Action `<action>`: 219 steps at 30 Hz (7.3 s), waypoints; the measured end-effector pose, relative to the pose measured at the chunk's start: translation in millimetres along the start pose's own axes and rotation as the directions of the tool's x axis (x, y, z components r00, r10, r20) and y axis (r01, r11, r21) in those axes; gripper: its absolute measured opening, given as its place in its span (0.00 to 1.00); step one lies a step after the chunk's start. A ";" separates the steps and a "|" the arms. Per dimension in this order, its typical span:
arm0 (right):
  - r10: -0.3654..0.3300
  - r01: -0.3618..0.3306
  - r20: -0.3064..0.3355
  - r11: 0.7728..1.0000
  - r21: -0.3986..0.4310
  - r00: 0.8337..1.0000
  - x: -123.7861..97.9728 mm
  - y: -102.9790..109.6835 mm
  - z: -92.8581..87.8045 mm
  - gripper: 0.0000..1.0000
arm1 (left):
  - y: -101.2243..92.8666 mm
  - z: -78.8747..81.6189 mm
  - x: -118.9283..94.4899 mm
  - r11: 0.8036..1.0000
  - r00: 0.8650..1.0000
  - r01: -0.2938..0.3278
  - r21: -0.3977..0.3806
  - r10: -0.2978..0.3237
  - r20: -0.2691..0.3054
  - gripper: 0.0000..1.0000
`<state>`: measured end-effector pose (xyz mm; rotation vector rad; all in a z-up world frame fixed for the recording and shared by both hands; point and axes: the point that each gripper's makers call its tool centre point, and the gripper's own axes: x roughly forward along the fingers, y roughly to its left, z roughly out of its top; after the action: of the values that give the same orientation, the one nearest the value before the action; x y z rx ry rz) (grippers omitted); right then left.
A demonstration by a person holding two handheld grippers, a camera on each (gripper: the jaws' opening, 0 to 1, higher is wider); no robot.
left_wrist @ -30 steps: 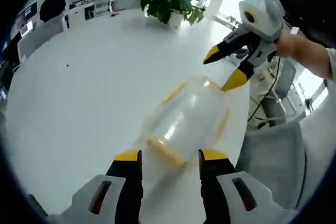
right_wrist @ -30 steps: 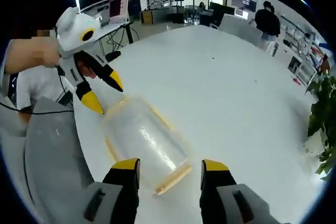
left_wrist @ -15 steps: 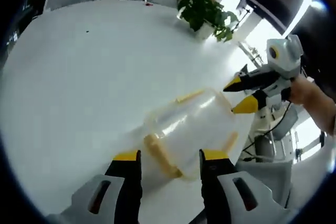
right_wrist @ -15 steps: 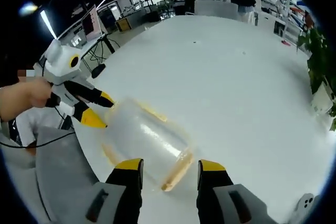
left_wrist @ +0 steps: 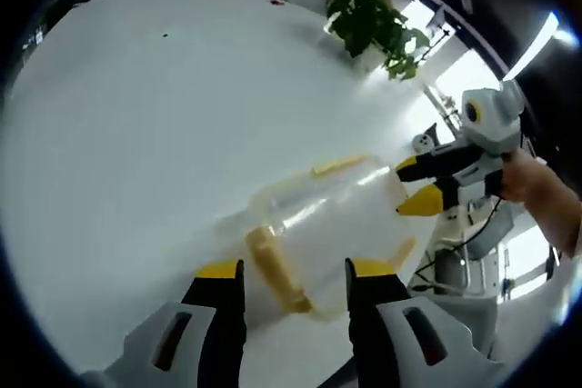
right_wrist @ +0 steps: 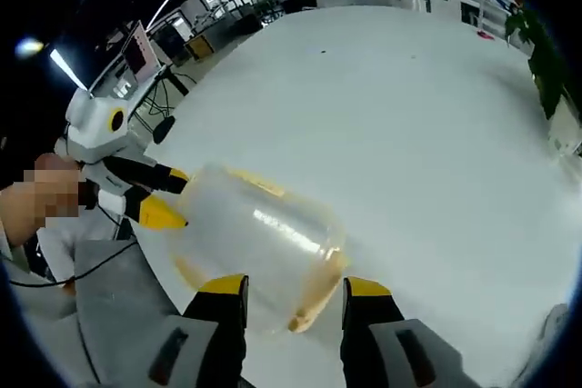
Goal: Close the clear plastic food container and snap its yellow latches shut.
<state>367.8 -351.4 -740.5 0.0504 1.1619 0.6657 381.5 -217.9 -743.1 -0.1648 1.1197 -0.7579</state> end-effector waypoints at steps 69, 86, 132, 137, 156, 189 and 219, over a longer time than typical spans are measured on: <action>-0.083 0.086 0.049 0.995 -0.059 0.995 -0.9 13.0 -0.1 0.48 | -16.4 -11.8 5.0 0.997 0.999 0.030 0.070 -0.029 -0.020 0.46; 0.083 -0.030 0.097 0.890 -0.455 0.992 -27.3 45.5 23.9 0.39 | -12.0 -12.1 -9.8 0.980 1.000 0.002 0.198 0.004 -0.028 0.53; 0.189 -0.131 0.002 0.690 -0.712 0.982 -6.3 89.6 41.6 0.29 | -65.2 11.3 -38.4 0.824 0.985 0.042 0.566 -0.128 0.112 0.52; 0.186 -0.139 -0.023 0.643 -0.753 0.982 -3.1 91.7 40.4 0.28 | -76.5 7.3 -34.4 0.757 0.983 0.058 0.651 -0.159 0.097 0.52; 0.150 -0.165 -0.101 0.517 -0.840 0.984 16.7 87.7 42.9 0.16 | -93.4 -10.9 -13.9 0.571 0.984 0.105 0.814 -0.176 -0.003 0.20; 0.144 -0.380 -0.355 0.454 -0.806 0.924 45.5 72.5 47.2 0.48 | -86.0 -34.2 0.1 0.450 0.988 0.110 0.886 -0.144 -0.050 0.27; 0.113 -0.572 -0.584 0.415 -0.708 0.804 54.2 72.7 33.7 0.51 | -71.2 -31.6 19.7 0.219 0.996 -0.089 0.972 0.040 0.082 0.41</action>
<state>375.9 -255.1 -744.5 -0.8097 1.1287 1.6987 325.7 -275.4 -737.9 0.9874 0.3902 -1.2637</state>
